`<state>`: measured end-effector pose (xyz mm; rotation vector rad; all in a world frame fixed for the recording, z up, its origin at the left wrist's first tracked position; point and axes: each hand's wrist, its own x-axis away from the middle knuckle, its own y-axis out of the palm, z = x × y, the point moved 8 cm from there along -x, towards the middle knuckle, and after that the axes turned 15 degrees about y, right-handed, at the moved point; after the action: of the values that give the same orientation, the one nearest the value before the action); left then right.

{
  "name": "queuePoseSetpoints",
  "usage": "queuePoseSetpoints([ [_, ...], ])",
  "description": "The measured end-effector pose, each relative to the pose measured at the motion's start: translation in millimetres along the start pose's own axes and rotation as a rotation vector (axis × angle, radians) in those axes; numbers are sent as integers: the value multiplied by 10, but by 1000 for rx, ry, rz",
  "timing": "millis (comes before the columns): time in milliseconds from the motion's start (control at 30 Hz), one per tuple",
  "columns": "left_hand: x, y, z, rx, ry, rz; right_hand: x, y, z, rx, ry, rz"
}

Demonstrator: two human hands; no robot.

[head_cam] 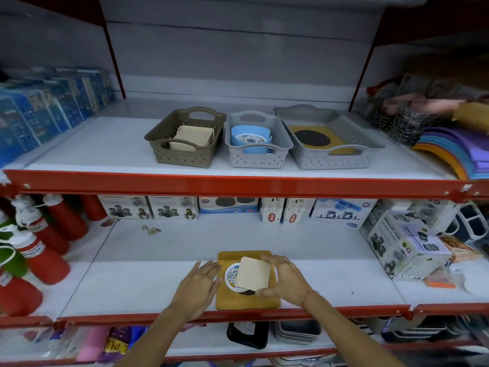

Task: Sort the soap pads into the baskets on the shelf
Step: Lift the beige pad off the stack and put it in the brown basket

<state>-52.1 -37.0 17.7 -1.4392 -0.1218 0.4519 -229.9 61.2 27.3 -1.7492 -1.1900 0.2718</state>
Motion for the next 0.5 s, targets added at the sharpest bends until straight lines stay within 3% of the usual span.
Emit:
queuePoseSetpoints([
  [100,92,-325,65,17,-24,90,195,-177,-172,-17,-65,35],
  [500,211,-1979,292,-17,146,533,1018,-1319,-1356,-6,-402,245],
])
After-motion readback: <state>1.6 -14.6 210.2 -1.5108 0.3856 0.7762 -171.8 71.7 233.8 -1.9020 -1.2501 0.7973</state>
